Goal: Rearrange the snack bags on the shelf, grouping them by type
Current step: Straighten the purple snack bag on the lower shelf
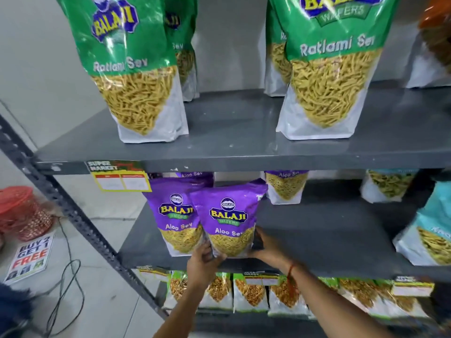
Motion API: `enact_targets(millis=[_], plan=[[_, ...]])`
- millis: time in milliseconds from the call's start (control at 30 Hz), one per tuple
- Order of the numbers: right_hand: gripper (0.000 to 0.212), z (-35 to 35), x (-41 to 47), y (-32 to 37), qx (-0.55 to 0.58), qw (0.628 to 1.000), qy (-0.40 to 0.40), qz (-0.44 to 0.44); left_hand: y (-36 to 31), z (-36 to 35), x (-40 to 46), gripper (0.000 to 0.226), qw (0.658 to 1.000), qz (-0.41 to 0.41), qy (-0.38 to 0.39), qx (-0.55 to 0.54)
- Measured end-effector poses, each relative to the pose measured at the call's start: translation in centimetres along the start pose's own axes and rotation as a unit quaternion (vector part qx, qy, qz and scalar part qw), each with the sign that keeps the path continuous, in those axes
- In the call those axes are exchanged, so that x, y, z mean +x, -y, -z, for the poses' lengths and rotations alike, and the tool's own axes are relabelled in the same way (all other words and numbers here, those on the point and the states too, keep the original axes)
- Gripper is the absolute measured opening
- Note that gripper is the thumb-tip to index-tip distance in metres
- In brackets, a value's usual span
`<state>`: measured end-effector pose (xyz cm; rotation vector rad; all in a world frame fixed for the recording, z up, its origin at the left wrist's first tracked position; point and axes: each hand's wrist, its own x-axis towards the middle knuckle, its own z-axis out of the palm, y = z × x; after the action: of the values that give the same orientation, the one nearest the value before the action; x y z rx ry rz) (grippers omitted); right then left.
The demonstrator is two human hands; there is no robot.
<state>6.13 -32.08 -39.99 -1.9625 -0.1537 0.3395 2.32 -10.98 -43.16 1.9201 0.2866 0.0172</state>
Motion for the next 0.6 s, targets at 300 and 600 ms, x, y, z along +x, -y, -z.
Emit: enact_targets(millis=[300, 600], plan=[[0.064, 3.7, -0.6, -2.8, -0.060, 0.998, -0.007, 0.006, -0.8, -2.9, -0.1, 0.038, 1.000, 0.015, 0.014, -0.003], [0.062, 11.2, -4.7, -5.1, -0.032, 0.996, -0.072, -0.050, -5.4, -10.4, -1.6, 0.032, 0.992, -0.051, 0.072, 0.095]])
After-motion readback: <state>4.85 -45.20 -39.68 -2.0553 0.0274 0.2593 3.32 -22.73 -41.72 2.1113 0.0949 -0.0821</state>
